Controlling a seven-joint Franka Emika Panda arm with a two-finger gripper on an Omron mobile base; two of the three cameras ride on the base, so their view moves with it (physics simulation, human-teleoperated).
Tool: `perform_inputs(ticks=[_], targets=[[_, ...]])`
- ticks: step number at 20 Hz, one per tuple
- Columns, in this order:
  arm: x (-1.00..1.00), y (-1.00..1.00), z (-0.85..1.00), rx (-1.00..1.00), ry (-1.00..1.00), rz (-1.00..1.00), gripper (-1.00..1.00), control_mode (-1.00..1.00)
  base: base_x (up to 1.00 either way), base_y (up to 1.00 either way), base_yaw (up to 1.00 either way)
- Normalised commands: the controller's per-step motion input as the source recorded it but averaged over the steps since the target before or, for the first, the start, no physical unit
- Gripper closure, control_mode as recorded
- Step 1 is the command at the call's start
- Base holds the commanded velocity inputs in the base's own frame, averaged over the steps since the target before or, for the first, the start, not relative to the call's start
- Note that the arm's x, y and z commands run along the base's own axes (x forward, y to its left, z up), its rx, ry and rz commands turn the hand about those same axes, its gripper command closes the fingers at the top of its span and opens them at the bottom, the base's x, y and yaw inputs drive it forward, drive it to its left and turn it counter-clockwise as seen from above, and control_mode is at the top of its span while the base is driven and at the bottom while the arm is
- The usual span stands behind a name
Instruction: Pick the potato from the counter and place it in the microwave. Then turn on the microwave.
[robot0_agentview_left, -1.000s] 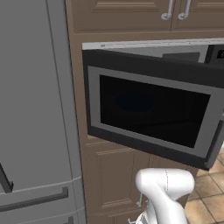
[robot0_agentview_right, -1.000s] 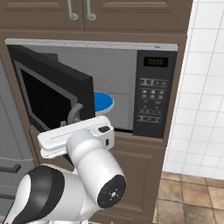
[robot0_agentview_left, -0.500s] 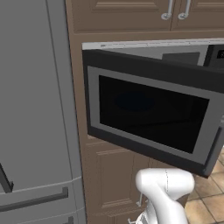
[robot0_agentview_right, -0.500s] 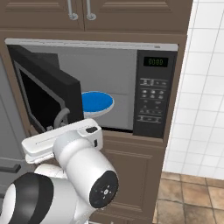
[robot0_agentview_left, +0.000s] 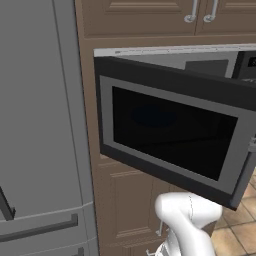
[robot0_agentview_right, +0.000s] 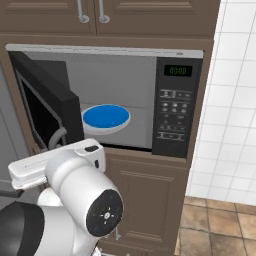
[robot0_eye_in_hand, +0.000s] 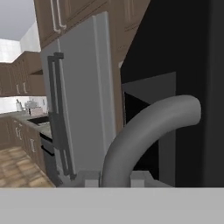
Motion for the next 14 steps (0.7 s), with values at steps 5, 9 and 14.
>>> perform_inputs(ticks=[5,9,14], targets=[[-0.27,0.07,0.0,0.0,0.01,0.0,1.0,-1.0,0.0,0.0,0.0],[-0.16,0.02,0.0,0.0,0.0,0.0,1.0,-1.0,0.0,0.0,0.0],[-0.09,0.01,0.0,0.0,0.0,0.0,1.0,-1.0,0.0,0.0,0.0]])
